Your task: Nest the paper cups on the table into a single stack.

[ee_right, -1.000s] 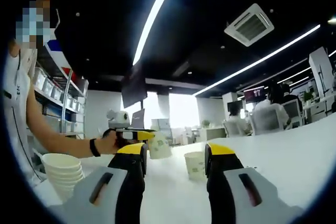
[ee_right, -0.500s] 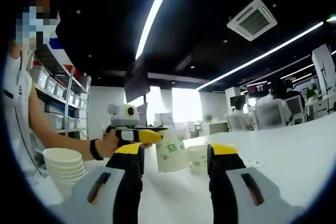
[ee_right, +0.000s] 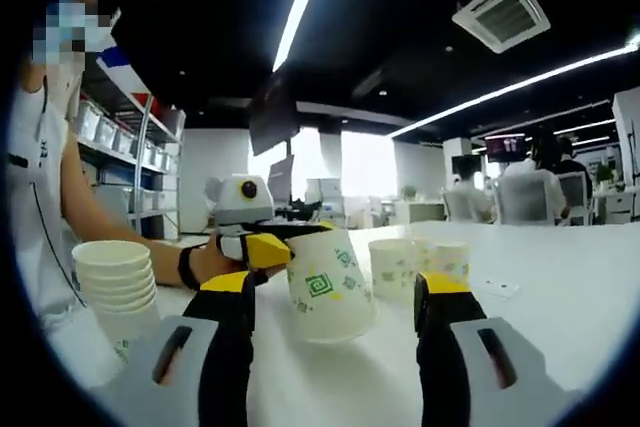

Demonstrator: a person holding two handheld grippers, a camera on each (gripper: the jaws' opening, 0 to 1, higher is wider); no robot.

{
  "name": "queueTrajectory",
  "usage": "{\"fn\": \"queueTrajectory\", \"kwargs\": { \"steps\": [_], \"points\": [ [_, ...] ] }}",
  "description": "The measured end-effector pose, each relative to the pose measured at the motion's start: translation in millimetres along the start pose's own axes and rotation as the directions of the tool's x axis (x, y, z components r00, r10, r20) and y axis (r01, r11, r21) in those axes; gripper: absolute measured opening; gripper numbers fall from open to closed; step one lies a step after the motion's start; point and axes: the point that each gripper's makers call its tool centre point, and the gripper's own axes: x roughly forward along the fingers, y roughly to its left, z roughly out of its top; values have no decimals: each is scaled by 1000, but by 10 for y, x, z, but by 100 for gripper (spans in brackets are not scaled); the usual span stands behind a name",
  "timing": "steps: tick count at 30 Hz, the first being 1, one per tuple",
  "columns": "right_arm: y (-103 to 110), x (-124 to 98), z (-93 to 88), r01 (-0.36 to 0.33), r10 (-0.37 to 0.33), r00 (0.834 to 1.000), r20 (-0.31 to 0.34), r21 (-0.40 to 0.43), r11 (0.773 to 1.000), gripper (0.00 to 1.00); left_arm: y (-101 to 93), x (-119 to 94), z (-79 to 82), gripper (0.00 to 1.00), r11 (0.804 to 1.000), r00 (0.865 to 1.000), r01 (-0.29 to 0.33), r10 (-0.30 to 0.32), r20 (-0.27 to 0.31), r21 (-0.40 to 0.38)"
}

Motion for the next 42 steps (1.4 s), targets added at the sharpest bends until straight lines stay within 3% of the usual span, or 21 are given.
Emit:
{"fn": "queueTrajectory", "kwargs": {
  "steps": [2,6,12,16,31,38,42],
  "points": [
    [35,48,-55,-7,7,1000,-19,-2,1000,69,-58,13,95,39,999,998,26,-24,59,-34],
    [69,75,-98,-27,28,999,-27,18,999,69,-178,4,286,39,984,980,111,-85,178,-141],
    [187,85,-25,-86,86,996,15,32,996,67,-206,-7,340,39,977,973,140,-105,207,-163],
    [298,116,-67,-121,121,993,-8,23,992,66,-248,-21,397,39,964,962,182,-133,239,-197],
    [313,66,4,-145,145,989,24,21,989,56,-232,-30,399,39,951,959,195,-133,251,-242],
    [168,21,-15,-90,90,996,15,15,996,55,-41,-28,290,45,970,978,98,-53,200,-222],
    [81,-1,4,-68,68,997,25,18,998,55,65,-51,246,44,963,981,77,-27,193,-259]
  ]
}}
